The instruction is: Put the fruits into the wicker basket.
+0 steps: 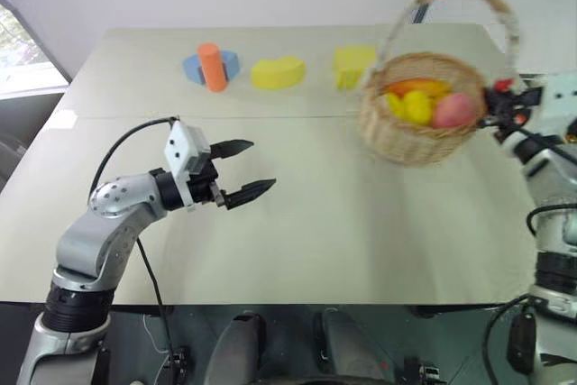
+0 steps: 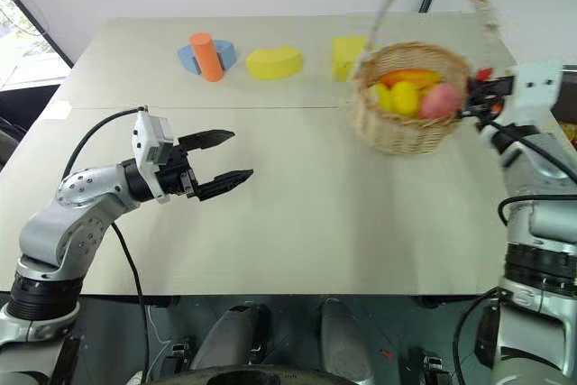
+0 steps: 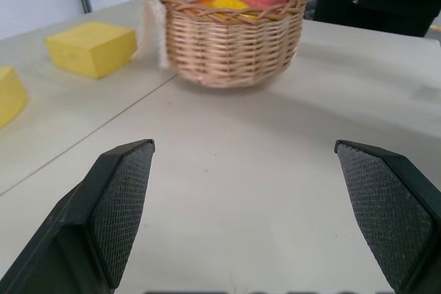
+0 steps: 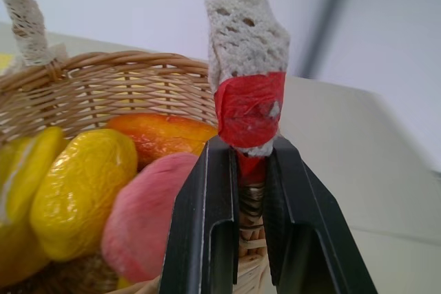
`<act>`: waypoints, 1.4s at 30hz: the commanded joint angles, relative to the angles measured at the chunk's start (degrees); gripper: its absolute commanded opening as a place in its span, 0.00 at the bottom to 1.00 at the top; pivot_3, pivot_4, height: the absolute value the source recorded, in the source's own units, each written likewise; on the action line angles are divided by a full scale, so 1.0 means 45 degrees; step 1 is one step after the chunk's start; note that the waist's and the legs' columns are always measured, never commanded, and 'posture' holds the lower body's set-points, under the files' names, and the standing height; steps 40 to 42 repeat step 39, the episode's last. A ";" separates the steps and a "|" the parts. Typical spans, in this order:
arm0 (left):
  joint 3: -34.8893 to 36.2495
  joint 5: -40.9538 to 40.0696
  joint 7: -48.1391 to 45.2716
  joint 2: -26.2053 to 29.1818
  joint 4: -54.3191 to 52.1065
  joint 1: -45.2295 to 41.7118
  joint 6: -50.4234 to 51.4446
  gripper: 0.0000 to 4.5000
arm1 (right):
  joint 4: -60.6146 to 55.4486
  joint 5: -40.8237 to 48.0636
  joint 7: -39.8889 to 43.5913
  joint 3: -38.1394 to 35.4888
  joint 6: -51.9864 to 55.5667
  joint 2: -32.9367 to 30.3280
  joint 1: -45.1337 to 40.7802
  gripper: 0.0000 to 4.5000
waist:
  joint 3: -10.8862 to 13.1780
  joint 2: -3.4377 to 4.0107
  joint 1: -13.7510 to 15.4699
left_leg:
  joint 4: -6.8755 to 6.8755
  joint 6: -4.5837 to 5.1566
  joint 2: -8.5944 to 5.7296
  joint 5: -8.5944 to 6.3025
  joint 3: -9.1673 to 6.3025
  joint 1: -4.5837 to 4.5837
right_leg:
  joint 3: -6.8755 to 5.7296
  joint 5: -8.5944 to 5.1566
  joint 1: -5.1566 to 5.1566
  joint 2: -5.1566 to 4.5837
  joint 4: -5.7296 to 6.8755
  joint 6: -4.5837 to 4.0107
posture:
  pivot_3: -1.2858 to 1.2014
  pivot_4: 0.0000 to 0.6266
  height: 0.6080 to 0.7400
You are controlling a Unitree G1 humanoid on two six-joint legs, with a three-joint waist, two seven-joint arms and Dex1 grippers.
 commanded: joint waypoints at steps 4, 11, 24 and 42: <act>-0.0216 0.0156 -0.0100 -0.0162 0.0131 -0.0347 -0.0369 1.00 | 0.1925 -0.0397 -0.0513 -0.0348 -0.1227 -0.0141 -0.0881 0.11 | 0.0000 0.0020 -0.0242 | -0.0002 0.0004 0.0017 0.0003 0.0034 0.0022 | 0.0020 0.0000 0.0000 0.0017 0.0022 0.0000 | 0.52 0.24 1.00; 0.0044 0.0107 0.0010 -0.0014 0.0264 -0.0223 -0.0409 1.00 | 0.0530 -0.0213 -0.0728 -0.0979 -0.1362 -0.0186 0.0011 0.88 | -0.0001 0.0020 -0.0257 | 0.0000 0.0010 0.0013 0.0006 0.0025 0.0018 | 0.0025 0.0000 0.0005 0.0013 0.0021 0.0001 | 0.52 0.24 1.00; 0.1872 0.0923 0.0741 0.0468 0.1923 0.1457 -0.1499 1.00 | -0.5188 0.3122 0.3786 -0.1063 -0.0862 0.0127 0.5360 0.88 | -0.0003 0.0024 -0.0174 | -0.0002 0.0014 0.0018 0.0004 0.0020 0.0048 | 0.0028 0.0000 0.0029 0.0013 0.0017 0.0001 | 0.52 0.24 1.00; 0.2389 0.1650 0.2126 -0.0006 0.2218 0.2784 -0.1855 1.00 | -0.4766 0.1692 0.4945 0.2677 -0.1151 0.0631 0.4563 0.88 | -0.0003 0.0020 0.0031 | -0.0003 0.0012 0.0012 0.0003 0.0008 0.0067 | 0.0022 0.0000 0.0053 -0.0005 0.0005 0.0002 | 0.52 0.24 1.00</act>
